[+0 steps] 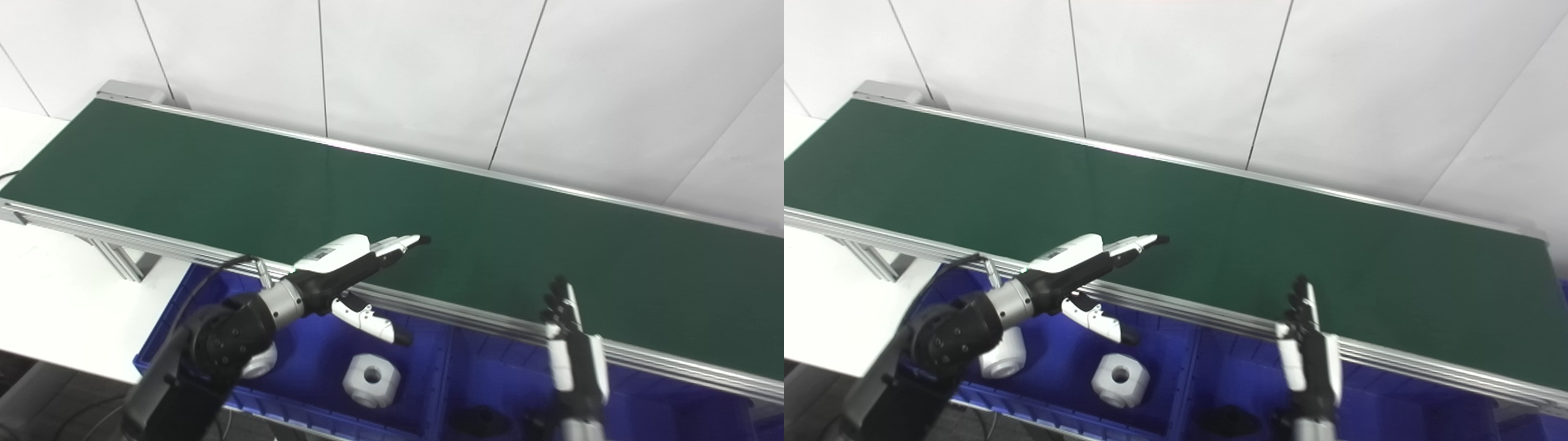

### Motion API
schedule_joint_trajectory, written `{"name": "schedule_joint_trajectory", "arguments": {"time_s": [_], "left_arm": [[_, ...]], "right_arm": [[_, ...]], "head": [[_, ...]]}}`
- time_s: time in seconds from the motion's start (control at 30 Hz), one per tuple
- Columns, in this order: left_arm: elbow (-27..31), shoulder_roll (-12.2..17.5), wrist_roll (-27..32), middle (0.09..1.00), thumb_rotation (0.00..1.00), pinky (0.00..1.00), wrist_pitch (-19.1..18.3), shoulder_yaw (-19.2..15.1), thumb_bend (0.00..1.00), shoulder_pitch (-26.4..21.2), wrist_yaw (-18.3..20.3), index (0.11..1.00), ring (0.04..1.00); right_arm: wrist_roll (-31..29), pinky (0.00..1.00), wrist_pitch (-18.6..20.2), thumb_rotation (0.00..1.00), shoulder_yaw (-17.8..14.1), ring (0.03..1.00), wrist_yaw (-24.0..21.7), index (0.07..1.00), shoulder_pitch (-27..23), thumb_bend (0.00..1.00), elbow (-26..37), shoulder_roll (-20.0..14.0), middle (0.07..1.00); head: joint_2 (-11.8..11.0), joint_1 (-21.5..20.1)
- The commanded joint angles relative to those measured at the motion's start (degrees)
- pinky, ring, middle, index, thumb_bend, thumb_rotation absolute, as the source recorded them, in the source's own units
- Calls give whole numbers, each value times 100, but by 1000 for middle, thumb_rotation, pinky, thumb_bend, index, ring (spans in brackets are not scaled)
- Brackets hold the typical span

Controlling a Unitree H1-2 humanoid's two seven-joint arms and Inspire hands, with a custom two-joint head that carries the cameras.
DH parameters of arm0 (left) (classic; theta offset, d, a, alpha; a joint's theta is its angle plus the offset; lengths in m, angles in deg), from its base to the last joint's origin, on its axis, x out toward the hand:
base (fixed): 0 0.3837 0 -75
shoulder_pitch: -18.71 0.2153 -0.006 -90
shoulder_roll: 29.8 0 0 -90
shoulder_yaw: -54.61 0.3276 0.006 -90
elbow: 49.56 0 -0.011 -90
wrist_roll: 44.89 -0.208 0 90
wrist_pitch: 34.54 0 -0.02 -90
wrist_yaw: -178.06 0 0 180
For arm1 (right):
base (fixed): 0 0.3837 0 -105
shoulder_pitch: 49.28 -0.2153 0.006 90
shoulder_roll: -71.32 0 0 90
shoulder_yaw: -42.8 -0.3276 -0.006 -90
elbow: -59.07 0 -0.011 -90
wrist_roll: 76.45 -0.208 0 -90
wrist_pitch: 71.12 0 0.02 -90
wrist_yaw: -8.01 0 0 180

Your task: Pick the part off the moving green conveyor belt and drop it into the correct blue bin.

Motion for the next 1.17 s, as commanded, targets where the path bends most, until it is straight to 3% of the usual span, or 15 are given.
{"name": "schedule_joint_trajectory", "arguments": {"time_s": [0.0,0.1,0.2,0.47,0.67,0.8,1.0,1.13], "left_arm": [[76,-434,404,1000,853,918,-277,-189,787,149,-451,1000,1000],[-27,-1002,586,1000,895,938,-599,-251,770,491,-838,1000,1000],[-123,-1223,716,1000,936,995,-797,-194,769,667,-966,1000,1000],[-676,-1175,852,1000,946,1000,-38,-36,791,706,-1198,1000,1000],[-907,-1261,877,1000,909,1000,202,137,747,676,-1354,1000,1000],[-1135,-1350,961,1000,890,1000,461,176,742,645,-1509,1000,1000],[-1462,-1495,775,1000,948,1000,720,148,746,600,-1982,1000,1000],[-1630,-1625,875,1000,947,1000,896,-23,741,566,-2320,1000,1000]], "right_arm": [[116,966,147,977,55,981,126,993,-111,911,185,172,984],[362,983,288,977,156,987,244,988,-124,904,198,355,988],[432,999,273,970,230,992,324,990,-117,878,180,476,994],[582,1000,140,977,314,1000,539,999,-89,844,109,656,1000],[623,1000,115,988,363,1000,625,1000,-13,838,123,619,1000],[624,1000,120,989,360,1000,635,1000,15,824,136,591,1000],[595,1000,89,994,344,1000,638,1000,25,829,89,529,1000],[487,998,68,989,314,1000,620,995,76,839,100,493,1000]], "head": [[-33,-248],[-107,-615],[-161,-833],[-300,-1382],[-331,-1585],[-334,-1621],[-361,-1607],[-357,-1492]]}}
